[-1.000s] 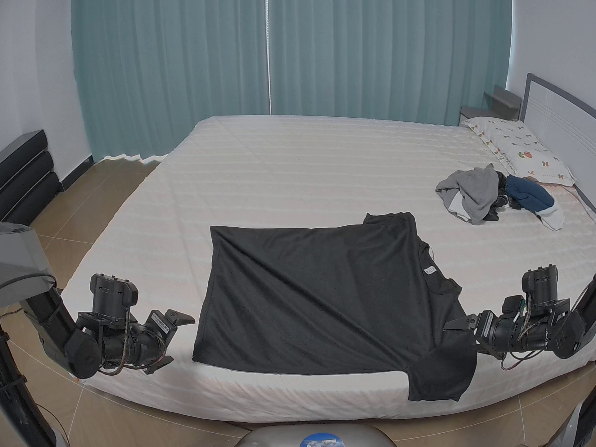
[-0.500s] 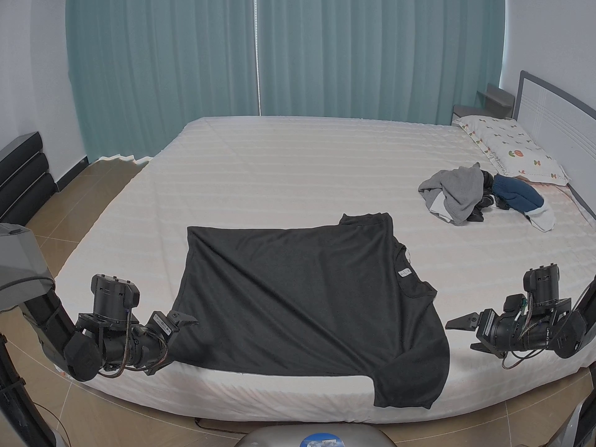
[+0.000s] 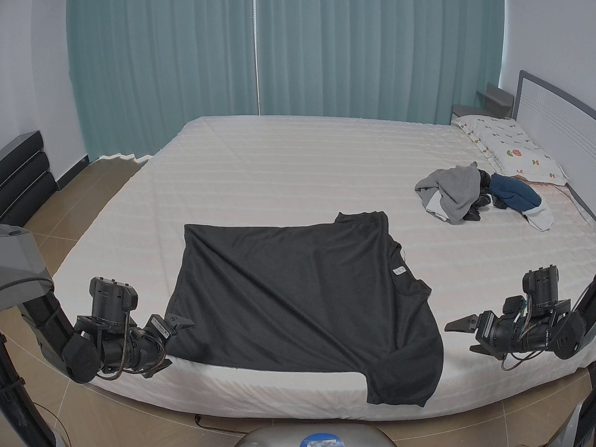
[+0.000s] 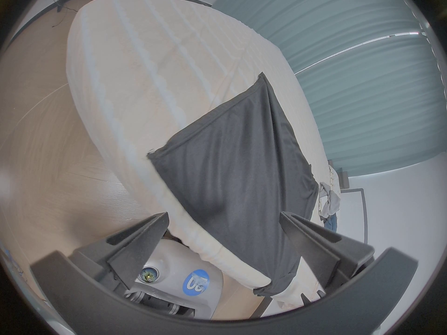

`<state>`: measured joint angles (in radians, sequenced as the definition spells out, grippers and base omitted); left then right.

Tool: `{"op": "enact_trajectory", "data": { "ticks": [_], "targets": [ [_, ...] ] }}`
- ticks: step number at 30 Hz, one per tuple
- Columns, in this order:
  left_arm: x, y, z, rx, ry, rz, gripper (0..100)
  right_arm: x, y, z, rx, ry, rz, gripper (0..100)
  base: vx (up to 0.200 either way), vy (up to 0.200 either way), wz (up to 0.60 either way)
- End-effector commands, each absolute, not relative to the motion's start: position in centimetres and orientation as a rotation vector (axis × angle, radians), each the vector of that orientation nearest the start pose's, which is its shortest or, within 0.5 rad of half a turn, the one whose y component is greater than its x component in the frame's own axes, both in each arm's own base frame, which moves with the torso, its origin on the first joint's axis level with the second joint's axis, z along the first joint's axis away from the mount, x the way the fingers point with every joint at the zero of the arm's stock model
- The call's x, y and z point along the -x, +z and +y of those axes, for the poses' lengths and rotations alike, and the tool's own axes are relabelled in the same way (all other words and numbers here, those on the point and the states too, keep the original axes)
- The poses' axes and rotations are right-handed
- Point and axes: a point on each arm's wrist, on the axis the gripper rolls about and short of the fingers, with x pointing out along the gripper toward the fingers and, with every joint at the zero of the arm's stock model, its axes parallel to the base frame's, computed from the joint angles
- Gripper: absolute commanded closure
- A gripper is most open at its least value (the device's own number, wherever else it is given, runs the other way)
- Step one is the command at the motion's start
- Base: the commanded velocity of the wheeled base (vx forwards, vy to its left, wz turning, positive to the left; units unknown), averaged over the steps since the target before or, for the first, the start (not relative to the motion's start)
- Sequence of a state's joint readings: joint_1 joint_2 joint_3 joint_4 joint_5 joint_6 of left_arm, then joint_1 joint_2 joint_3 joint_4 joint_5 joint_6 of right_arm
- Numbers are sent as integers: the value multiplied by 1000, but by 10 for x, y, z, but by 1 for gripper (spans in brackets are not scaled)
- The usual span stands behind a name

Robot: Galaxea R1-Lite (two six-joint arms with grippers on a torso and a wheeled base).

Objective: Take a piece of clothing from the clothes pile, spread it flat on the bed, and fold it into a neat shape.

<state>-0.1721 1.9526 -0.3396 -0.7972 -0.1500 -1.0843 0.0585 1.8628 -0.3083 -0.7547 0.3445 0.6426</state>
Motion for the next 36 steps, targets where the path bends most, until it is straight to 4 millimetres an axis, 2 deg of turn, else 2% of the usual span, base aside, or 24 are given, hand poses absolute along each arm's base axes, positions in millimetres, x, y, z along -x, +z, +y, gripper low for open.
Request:
{"op": "enact_trajectory", "data": {
  "ticks": [1, 3, 6, 12, 19, 20, 30, 36],
  "targets": [
    [-245, 22, -44, 969, 189, 901, 0, -235, 40, 21, -716, 112, 904, 0, 0, 0, 0],
    [-246, 21, -43, 952, 201, 894, 0, -235, 40, 22, -717, 117, 906, 0, 0, 0, 0],
    [-254, 10, -36, 921, 264, 884, 0, -235, 40, 22, -721, 129, 906, 0, 0, 0, 0],
    [-273, -7, -34, 886, 291, 893, 0, -235, 39, 22, -722, 127, 909, 0, 0, 0, 0],
    [-297, -15, -28, 855, 308, 849, 0, -236, 40, 21, -723, 130, 903, 0, 0, 0, 0],
    [-298, -16, -28, 849, 308, 850, 100, -236, 40, 21, -723, 129, 904, 0, 0, 0, 0],
    [-293, -18, -25, 838, 322, 862, 100, -239, 30, 22, -723, 116, 944, 0, 0, 0, 0],
    [-278, -10, -15, 804, 348, 860, 100, -240, 25, 22, -731, 140, 971, 0, 0, 0, 0]
  ]
}}
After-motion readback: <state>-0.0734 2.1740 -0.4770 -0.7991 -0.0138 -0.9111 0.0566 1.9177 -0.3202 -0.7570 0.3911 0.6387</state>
